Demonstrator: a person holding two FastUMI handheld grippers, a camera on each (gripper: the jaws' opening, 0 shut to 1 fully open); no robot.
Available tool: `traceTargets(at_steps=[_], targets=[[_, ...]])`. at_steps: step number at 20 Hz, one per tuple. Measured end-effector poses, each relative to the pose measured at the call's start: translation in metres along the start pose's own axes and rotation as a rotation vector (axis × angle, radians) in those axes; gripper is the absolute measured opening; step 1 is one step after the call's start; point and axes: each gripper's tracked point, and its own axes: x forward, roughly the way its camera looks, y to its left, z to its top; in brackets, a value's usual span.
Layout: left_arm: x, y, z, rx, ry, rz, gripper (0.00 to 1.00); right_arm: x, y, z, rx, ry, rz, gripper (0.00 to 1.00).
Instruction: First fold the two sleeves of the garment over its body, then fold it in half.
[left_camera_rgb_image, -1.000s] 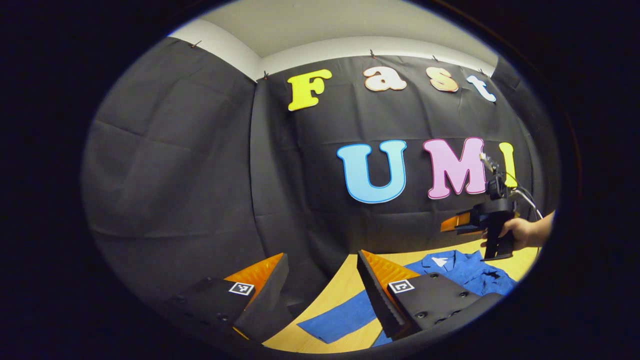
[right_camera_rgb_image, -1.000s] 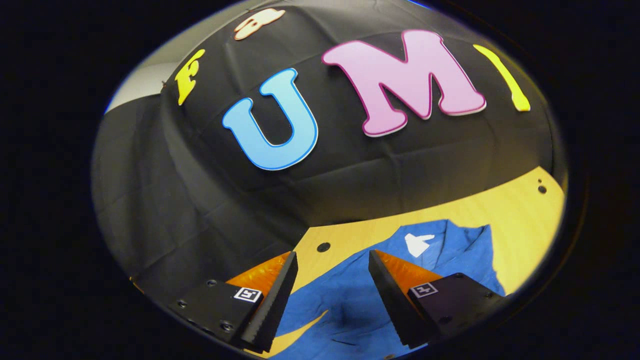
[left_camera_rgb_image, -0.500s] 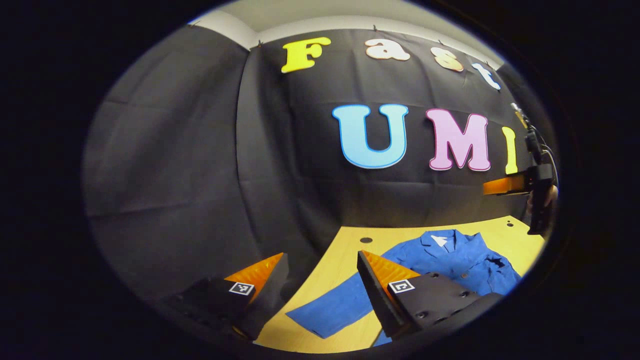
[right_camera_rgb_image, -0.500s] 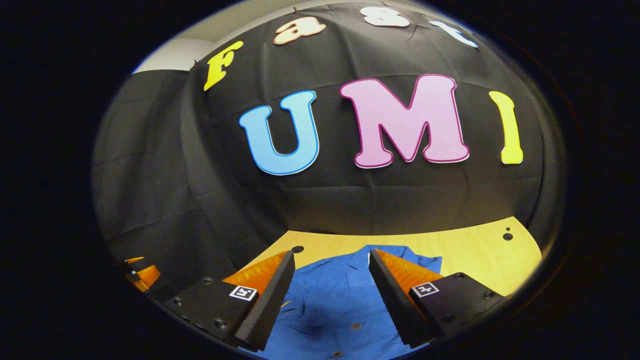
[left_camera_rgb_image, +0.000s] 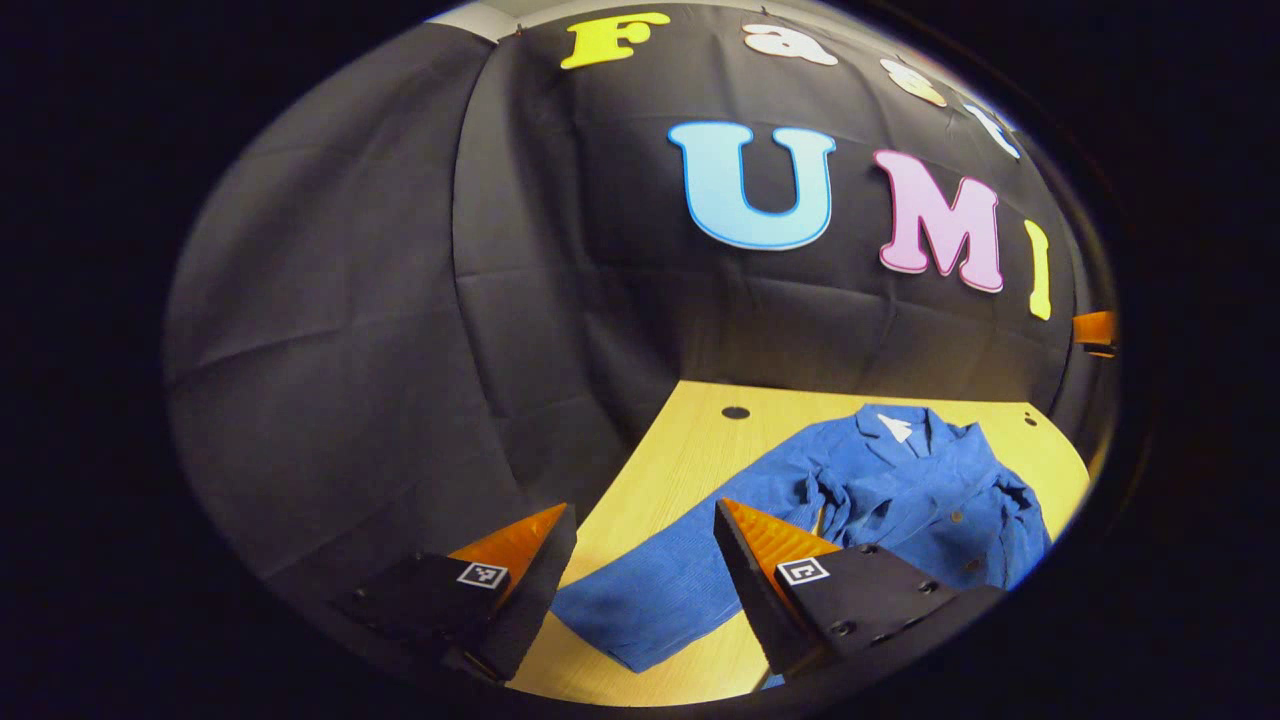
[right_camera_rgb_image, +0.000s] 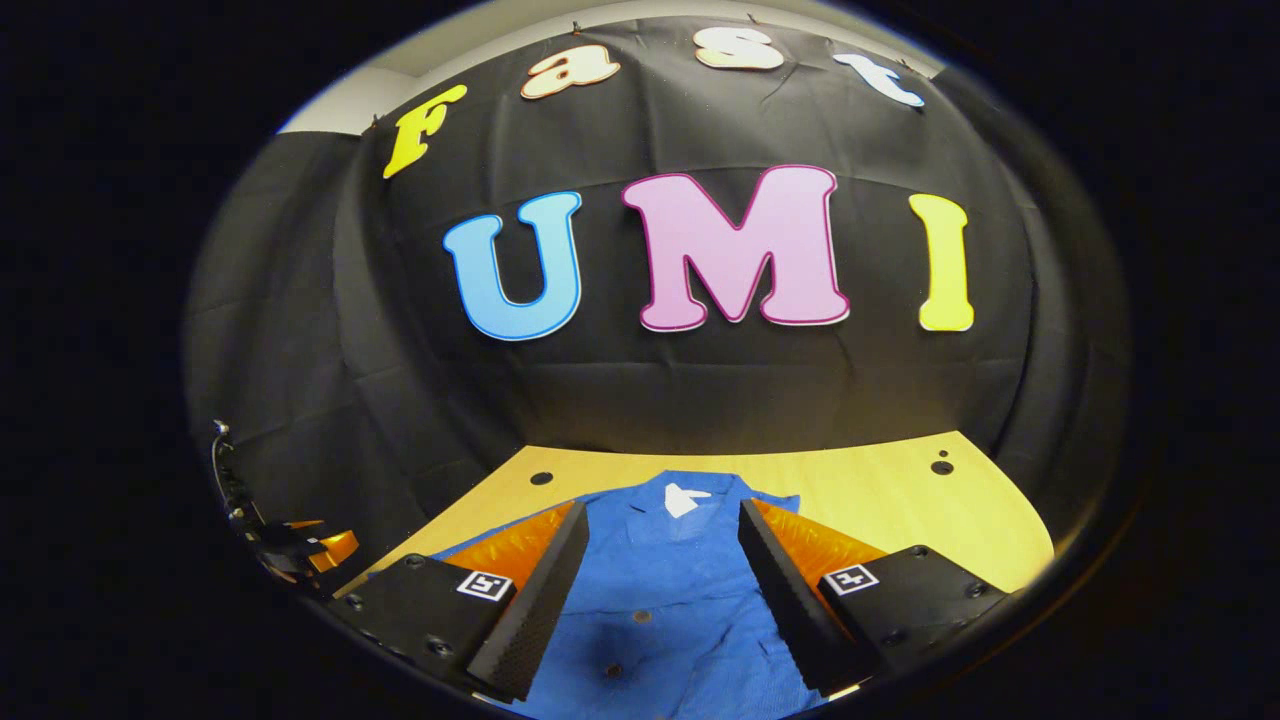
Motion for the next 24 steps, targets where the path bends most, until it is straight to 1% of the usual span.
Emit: traceTargets(at_steps=[3, 5, 6, 7, 11, 12, 16, 17, 18, 20, 21, 22, 24], targets=[[0.019, -0.005, -0.026, 0.005, 0.080, 0.000, 0.80, -0.015, -0.020, -0.007, 0.022, 0.011, -0.046, 0.96], [0.029, -0.013, -0.044, 0.006, 0.171, -0.004, 0.82, -0.026, -0.032, -0.012, 0.031, 0.020, -0.078, 0.96], [0.032, -0.016, -0.054, 0.004, 0.215, -0.004, 0.81, -0.032, -0.037, -0.013, 0.034, 0.024, -0.091, 0.96], [0.038, -0.017, -0.062, -0.002, 0.239, -0.004, 0.83, -0.038, -0.040, -0.015, 0.037, 0.027, -0.102, 0.96], [0.049, -0.014, -0.084, -0.014, 0.300, 0.012, 0.83, -0.056, -0.048, -0.024, 0.031, 0.044, -0.128, 0.96], [0.051, -0.014, -0.090, -0.017, 0.317, 0.011, 0.84, -0.060, -0.048, -0.024, 0.030, 0.044, -0.132, 0.96], [0.058, -0.017, -0.118, -0.029, 0.385, 0.007, 0.83, -0.078, -0.037, -0.028, 0.031, 0.057, -0.126, 0.96], [0.057, -0.017, -0.121, -0.037, 0.388, 0.009, 0.83, -0.080, -0.033, -0.029, 0.031, 0.062, -0.119, 0.96], [0.060, -0.017, -0.120, -0.028, 0.370, 0.005, 0.83, -0.082, -0.029, -0.031, 0.029, 0.066, -0.112, 0.96], [0.056, -0.017, -0.121, -0.006, 0.372, 0.001, 0.83, -0.085, -0.022, -0.032, 0.027, 0.073, -0.098, 0.96], [0.057, -0.019, -0.122, 0.004, 0.376, -0.013, 0.82, -0.086, -0.015, -0.032, 0.029, 0.075, -0.088, 0.96], [0.056, -0.024, -0.121, 0.010, 0.373, -0.034, 0.80, -0.087, -0.011, -0.032, 0.028, 0.076, -0.080, 0.96], [0.057, -0.029, -0.120, 0.033, 0.373, -0.073, 0.45, -0.089, -0.005, -0.034, 0.019, 0.080, -0.068, 0.96]])
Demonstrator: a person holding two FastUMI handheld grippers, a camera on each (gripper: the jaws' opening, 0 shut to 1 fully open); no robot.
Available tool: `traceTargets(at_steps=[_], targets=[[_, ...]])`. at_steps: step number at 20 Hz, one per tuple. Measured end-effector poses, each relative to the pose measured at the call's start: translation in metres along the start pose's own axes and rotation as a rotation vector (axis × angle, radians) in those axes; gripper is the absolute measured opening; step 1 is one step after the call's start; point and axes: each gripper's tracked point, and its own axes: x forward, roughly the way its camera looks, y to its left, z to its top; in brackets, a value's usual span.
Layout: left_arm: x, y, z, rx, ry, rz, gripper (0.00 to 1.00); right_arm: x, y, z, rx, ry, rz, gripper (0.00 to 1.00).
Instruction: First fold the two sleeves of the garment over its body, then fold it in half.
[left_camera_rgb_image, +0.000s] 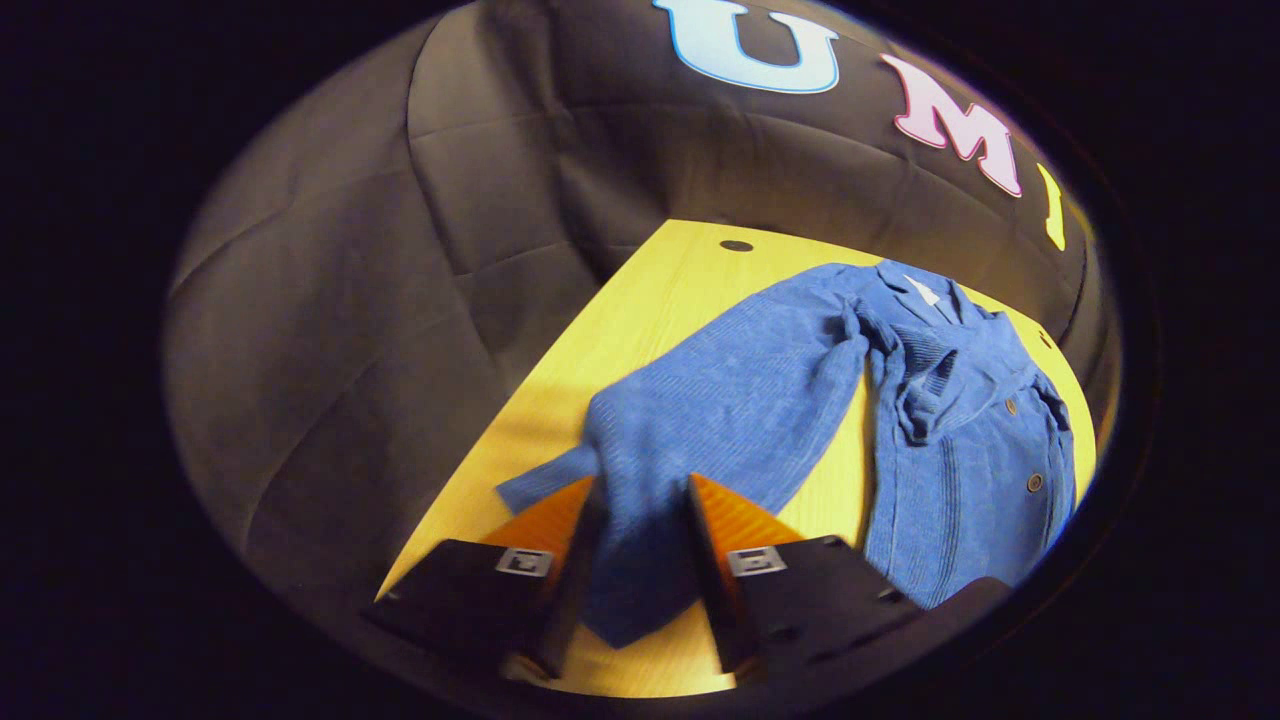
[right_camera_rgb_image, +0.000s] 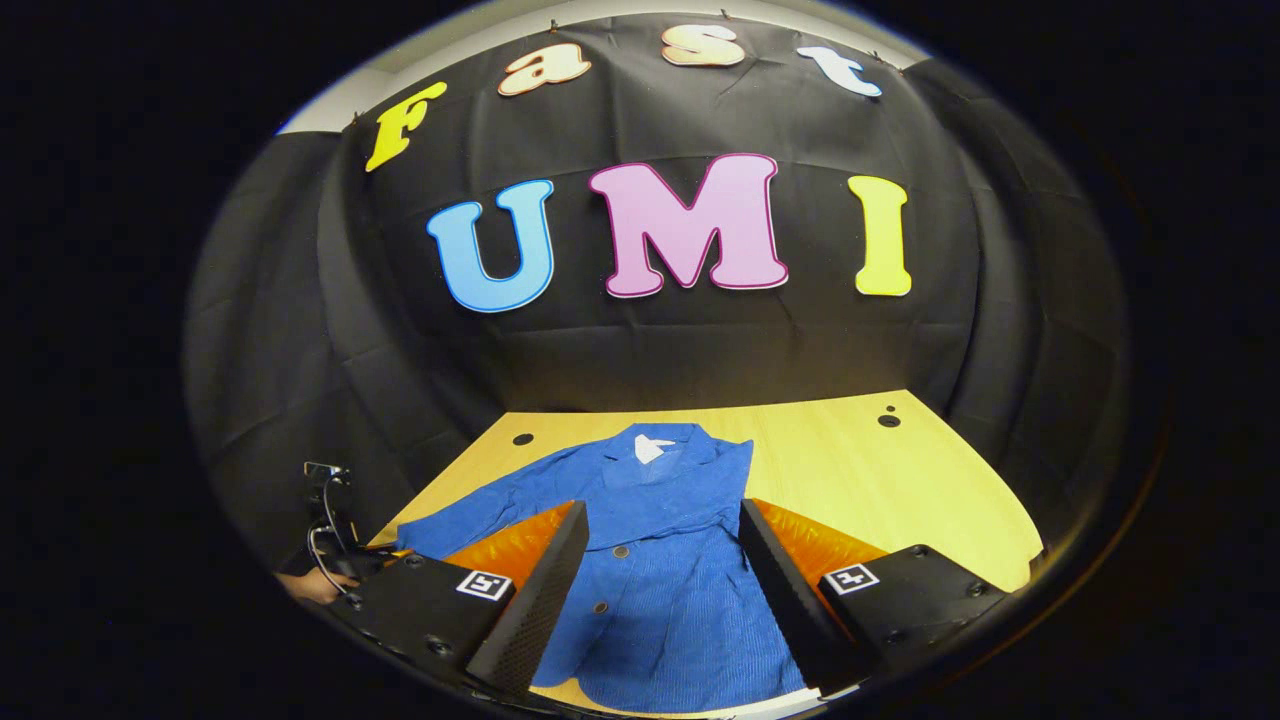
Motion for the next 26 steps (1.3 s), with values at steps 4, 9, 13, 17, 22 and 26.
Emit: traceTargets(at_steps=[4, 9, 13, 17, 22, 26], targets=[[-0.002, -0.005, 0.004, -0.015, -0.015, -0.055, 0.05, -0.004, 0.006, -0.009, -0.006, 0.020, 0.016, 0.96], [-0.011, -0.004, 0.020, -0.184, -0.015, -0.075, 0.00, 0.000, -0.001, -0.014, -0.001, 0.033, 0.036, 0.96], [-0.032, -0.013, 0.059, -0.182, -0.092, -0.073, 0.00, 0.010, -0.011, -0.020, 0.007, 0.044, 0.069, 0.96], [-0.055, -0.044, 0.100, -0.153, -0.157, -0.111, 0.00, 0.019, -0.026, -0.023, 0.022, 0.050, 0.088, 0.96], [-0.074, -0.093, 0.145, -0.084, -0.233, -0.170, 0.00, 0.025, -0.059, -0.028, 0.044, 0.072, 0.071, 0.96], [-0.081, -0.127, 0.169, -0.023, -0.263, -0.208, 0.00, 0.024, -0.084, -0.027, 0.074, 0.071, 0.042, 0.97]])
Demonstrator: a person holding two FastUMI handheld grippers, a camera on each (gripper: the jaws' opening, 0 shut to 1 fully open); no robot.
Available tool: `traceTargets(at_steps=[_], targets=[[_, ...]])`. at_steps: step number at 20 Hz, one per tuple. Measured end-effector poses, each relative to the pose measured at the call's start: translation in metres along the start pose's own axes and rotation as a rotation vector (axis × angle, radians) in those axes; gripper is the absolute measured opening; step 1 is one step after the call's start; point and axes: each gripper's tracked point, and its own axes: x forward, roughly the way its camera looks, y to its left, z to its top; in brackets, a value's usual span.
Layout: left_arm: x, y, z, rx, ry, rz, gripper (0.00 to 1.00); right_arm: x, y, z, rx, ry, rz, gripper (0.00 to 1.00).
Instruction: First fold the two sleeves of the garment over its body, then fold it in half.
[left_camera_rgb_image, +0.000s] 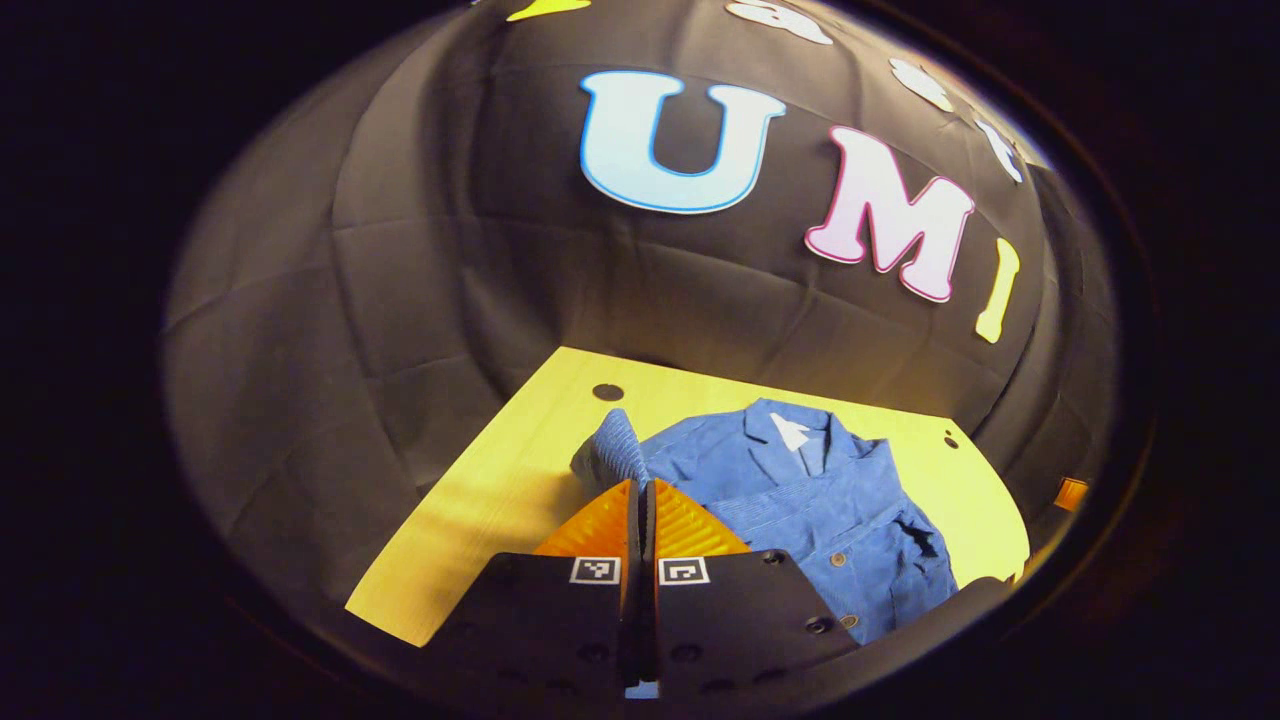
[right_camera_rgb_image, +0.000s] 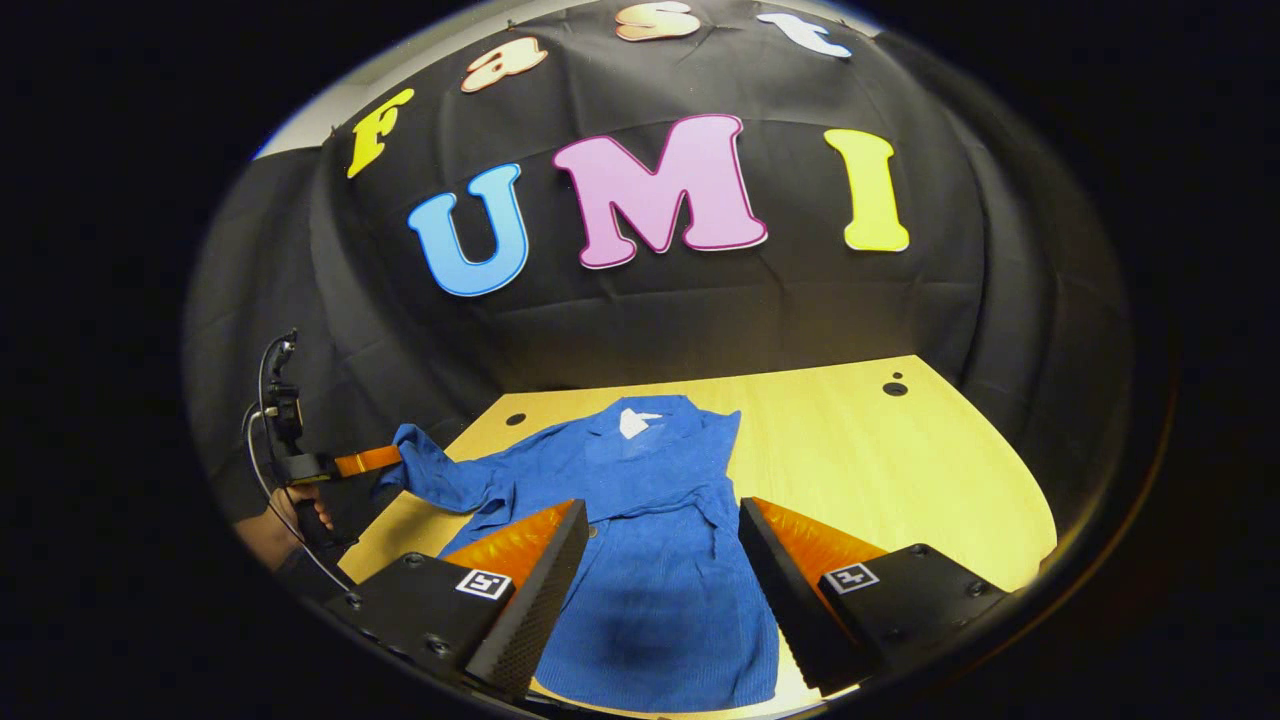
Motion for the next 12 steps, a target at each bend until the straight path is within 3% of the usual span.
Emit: traceTargets(at_steps=[8, 11, 12], targets=[[0.024, -0.081, 0.029, 0.127, -0.015, -0.118, 0.00, -0.012, -0.047, -0.002, 0.038, -0.003, -0.067, 0.96], [0.035, -0.113, 0.029, 0.147, -0.004, -0.168, 0.00, -0.015, -0.063, -0.005, 0.049, 0.005, -0.092, 1.00], [0.038, -0.124, 0.029, 0.154, -0.001, -0.183, 0.00, -0.015, -0.068, -0.005, 0.051, 0.007, -0.100, 0.96]])
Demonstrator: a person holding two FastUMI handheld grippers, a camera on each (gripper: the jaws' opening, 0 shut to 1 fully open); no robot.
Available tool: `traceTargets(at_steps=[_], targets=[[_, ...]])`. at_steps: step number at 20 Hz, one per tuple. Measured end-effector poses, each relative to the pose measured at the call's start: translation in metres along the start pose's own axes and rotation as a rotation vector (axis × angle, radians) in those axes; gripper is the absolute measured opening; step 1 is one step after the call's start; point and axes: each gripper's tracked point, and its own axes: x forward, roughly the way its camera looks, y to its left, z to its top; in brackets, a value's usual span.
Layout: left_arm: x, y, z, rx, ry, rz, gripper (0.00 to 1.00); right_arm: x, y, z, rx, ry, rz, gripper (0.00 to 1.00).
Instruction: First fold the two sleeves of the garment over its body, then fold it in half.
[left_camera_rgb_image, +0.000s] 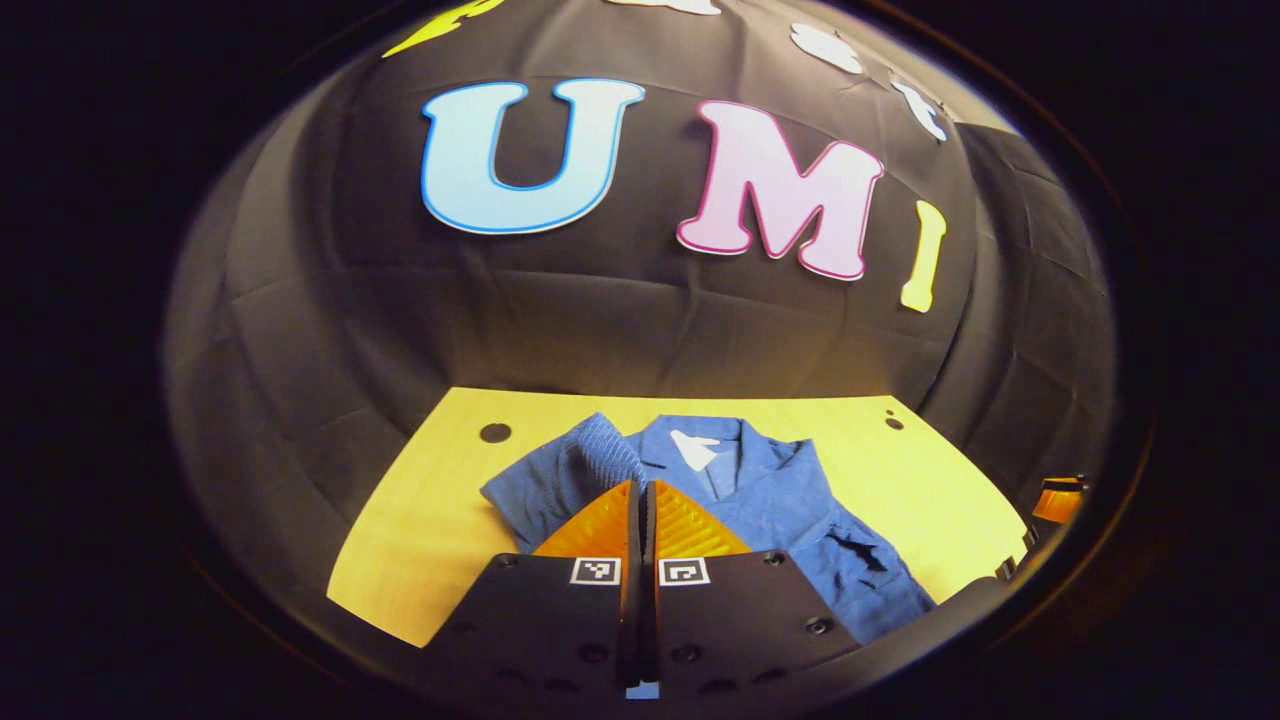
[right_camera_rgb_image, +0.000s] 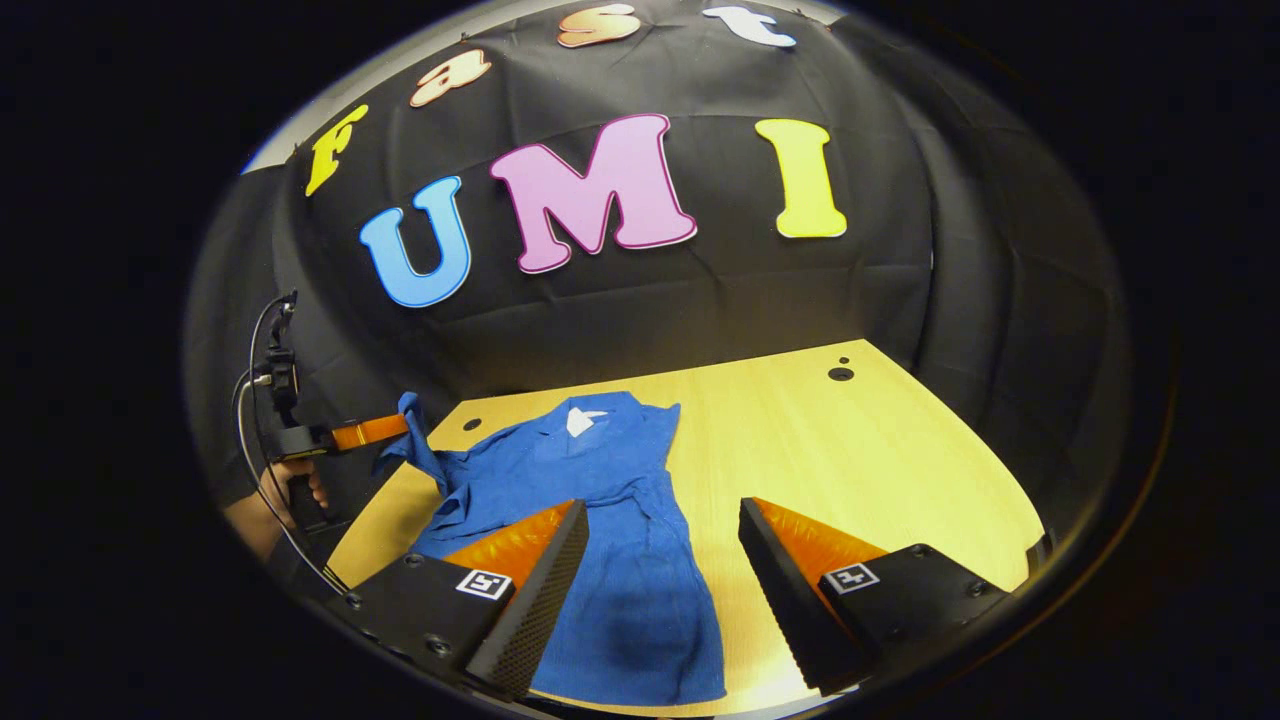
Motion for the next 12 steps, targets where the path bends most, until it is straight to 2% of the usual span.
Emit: traceTargets(at_steps=[1, 3, 12], targets=[[0.006, -0.010, 0.002, 0.009, 0.001, -0.017, 0.00, 0.000, -0.004, -0.001, 0.002, 0.003, -0.006, 1.00], [0.017, -0.028, 0.005, 0.037, 0.005, -0.042, 0.00, -0.002, -0.014, 0.000, 0.009, 0.003, -0.019, 0.96], [0.060, -0.108, 0.012, 0.114, 0.037, -0.155, 0.00, 0.001, -0.049, 0.005, 0.031, 0.009, -0.069, 0.96]])
